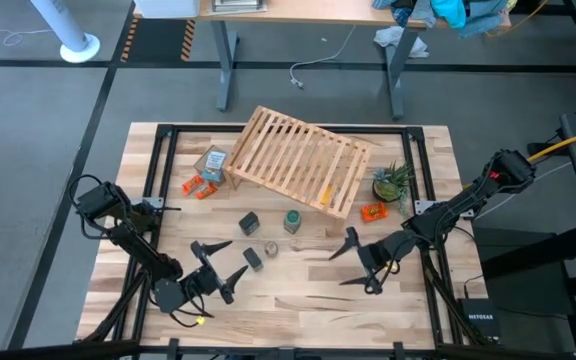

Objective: Shelf spices
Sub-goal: Remove the green seasoning can from the shelf

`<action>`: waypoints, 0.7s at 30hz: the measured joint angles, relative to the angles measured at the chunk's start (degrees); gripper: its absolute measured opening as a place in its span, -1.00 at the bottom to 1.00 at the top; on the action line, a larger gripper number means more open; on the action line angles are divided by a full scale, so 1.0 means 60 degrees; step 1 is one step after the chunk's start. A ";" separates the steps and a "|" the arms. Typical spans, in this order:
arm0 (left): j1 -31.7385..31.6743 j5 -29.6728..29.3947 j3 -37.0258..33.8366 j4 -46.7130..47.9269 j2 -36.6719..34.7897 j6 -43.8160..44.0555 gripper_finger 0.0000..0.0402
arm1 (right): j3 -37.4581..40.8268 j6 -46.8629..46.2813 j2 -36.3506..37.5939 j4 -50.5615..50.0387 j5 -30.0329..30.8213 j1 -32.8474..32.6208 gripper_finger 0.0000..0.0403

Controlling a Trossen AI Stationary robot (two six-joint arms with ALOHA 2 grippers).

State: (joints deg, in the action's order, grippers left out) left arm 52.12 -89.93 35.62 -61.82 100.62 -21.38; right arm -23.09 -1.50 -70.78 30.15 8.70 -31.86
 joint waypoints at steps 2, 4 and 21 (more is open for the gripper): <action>0.0000 0.0000 0.0000 -0.0003 0.0000 0.0268 0.87 | 0.0000 -0.0004 0.0000 0.0000 -0.0325 0.0000 0.67; 0.0000 0.0001 0.0000 -0.0006 0.0000 0.0452 0.87 | 0.0000 -0.0006 0.0000 0.0000 -0.0384 0.0000 0.67; -0.0196 0.2062 -0.0444 0.4188 0.0000 0.6188 0.87 | -0.0004 -0.2295 -0.0700 0.0254 0.2379 0.0000 0.67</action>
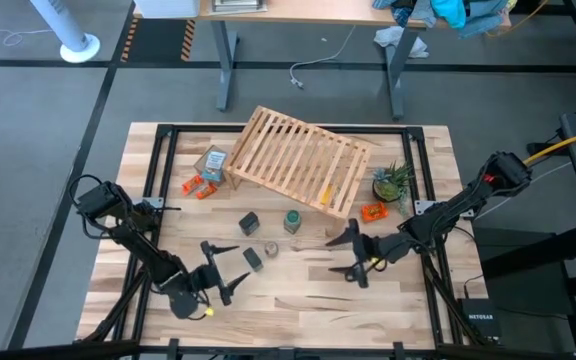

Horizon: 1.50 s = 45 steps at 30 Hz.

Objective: Shelf spices
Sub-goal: Remove the green seasoning can from the shelf

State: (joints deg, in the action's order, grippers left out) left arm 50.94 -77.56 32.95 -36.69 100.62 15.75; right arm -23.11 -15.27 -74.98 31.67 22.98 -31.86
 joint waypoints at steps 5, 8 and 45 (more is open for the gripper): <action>-0.0068 0.0905 0.0000 0.1774 0.0000 0.2563 0.87 | -0.0055 -0.0102 -0.1318 0.1661 0.0329 0.0000 0.67; -0.0084 0.1502 0.0000 0.2037 0.0004 0.3374 0.87 | -0.0505 -0.0102 -0.2194 0.1970 0.0327 0.0000 0.67; -0.0081 0.3828 0.0459 0.2387 0.0004 0.4171 0.87 | -0.5544 0.0910 -0.6985 0.0902 0.0318 0.1239 -0.14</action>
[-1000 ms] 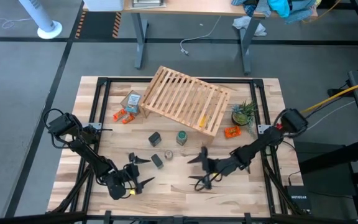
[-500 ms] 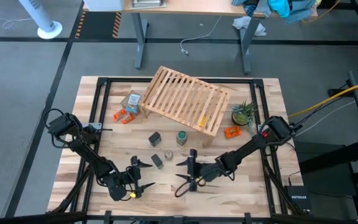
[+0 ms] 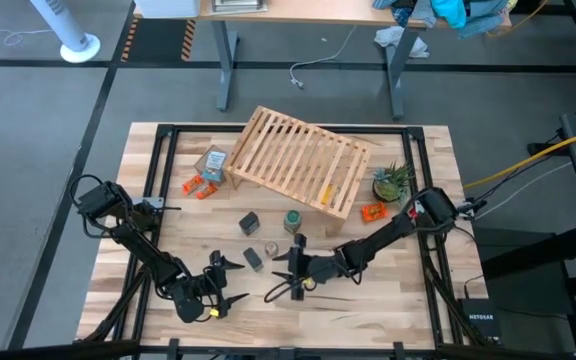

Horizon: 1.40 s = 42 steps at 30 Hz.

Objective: Shelf spices
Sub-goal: Remove the green seasoning can from the shelf

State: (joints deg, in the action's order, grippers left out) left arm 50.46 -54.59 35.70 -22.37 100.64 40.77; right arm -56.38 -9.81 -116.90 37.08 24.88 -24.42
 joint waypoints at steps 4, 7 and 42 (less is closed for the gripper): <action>0.0000 0.0000 0.0000 -0.0007 0.0000 -0.0033 0.87 | 0.0000 -0.0186 -0.0001 0.0051 -0.0004 0.0292 -0.14; 0.0000 -0.0002 0.0000 -0.0007 0.0000 -0.0036 0.87 | 0.0000 -0.0361 -0.0001 0.0077 -0.0006 0.0411 -0.14; -0.0252 -0.0005 0.0000 0.0204 0.0004 0.0706 -0.23 | -0.0982 -0.0315 -0.1277 0.0418 -0.0678 0.0379 -0.14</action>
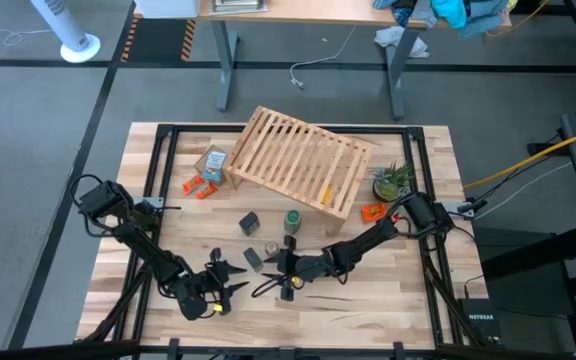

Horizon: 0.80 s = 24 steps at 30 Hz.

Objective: Shelf spices
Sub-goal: Remove the green seasoning can from the shelf

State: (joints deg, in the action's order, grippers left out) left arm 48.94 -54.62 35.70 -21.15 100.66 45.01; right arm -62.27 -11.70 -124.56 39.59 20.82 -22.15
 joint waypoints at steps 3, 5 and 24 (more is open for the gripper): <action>-0.0007 -0.0160 -0.0004 0.0224 0.0000 -0.0065 -0.43 | -0.0234 0.0142 -0.0071 -0.0284 0.0103 0.0000 -0.14; -0.0003 -0.0405 -0.0004 0.0279 0.0000 -0.0069 -0.55 | -0.0324 0.0174 -0.0064 -0.0396 0.0122 0.0009 -0.14; -0.0491 -0.1088 -0.0007 0.0430 0.0849 0.0472 -0.99 | -0.0391 -0.0232 -0.0064 -0.0394 -0.0160 0.0000 -0.14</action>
State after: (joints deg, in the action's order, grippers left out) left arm 46.00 -61.15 35.66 -18.56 105.75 47.84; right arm -64.62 -13.09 -124.95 37.23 19.86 -22.15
